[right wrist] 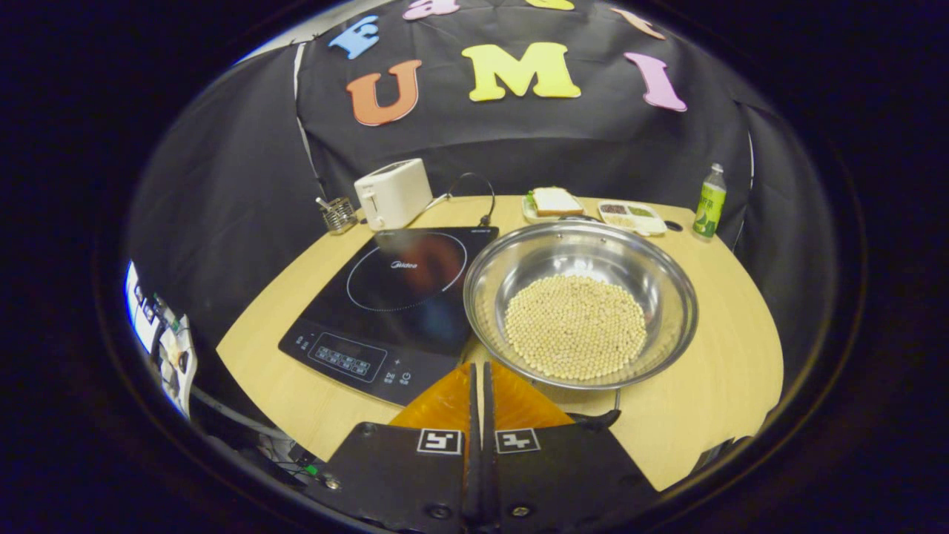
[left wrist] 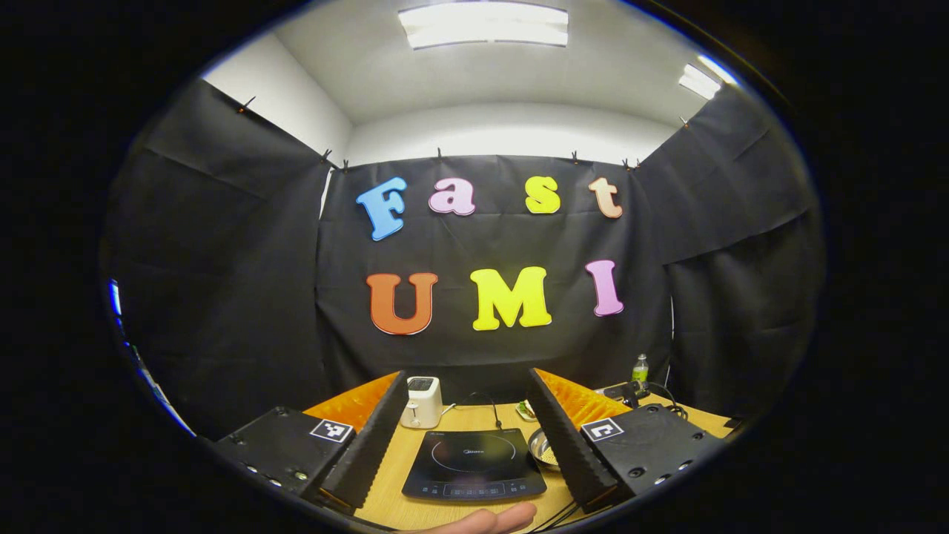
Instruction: First push the handle of the pot to place it horizontally, then grasp the pot with both hands and set it on the induction cooktop.
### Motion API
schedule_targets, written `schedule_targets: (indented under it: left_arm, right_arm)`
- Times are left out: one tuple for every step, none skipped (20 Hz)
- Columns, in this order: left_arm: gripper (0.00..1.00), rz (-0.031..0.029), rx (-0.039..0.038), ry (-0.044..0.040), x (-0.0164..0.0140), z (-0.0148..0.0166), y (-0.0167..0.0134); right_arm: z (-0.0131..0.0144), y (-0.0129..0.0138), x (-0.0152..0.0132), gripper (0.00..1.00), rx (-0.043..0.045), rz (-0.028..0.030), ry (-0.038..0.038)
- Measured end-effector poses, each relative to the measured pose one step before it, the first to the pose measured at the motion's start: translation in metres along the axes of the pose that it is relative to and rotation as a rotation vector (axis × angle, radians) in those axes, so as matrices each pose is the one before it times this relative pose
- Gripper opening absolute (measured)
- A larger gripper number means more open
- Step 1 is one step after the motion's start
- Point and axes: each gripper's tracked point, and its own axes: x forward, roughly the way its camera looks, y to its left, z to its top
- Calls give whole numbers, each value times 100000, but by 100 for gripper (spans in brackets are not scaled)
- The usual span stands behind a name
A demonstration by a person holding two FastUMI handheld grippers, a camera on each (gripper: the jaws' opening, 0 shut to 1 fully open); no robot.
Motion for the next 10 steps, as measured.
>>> schedule_targets:
  left_arm:
    - [96,-286,930,-327,-198,8,-51]
    - [96,-255,808,-159,-163,-30,-150]
    - [96,-164,506,25,-145,-46,-37]
    - [96,-128,350,-156,-198,-32,-131]
    - [96,62,95,-454,-223,145,-152]
    - [96,169,-207,-139,-68,11,12]
    - [96,-100,-338,34,-92,-37,-58]
    - [96,-153,-545,-153,-186,171,-164]
    - [96,-224,-592,-171,-120,81,-80]
    - [96,-344,-392,-209,-107,-59,-148]
  right_arm:
    - [-360,-330,421,4,902,-721,939]
    - [-396,-380,364,4,814,-449,1191]
    - [-483,-279,462,3,1556,281,1512]
    - [-284,-334,361,4,2247,407,1765]
    - [-385,152,246,4,2344,2183,1293]
    - [-283,-76,83,2,1523,1460,1390]
    - [-7,-172,-303,1,148,452,696]
    - [66,-143,-14,3,-954,505,448]
    - [-92,-256,-190,0,-87,315,249]
    - [-29,-311,-149,1,-8,6,311]
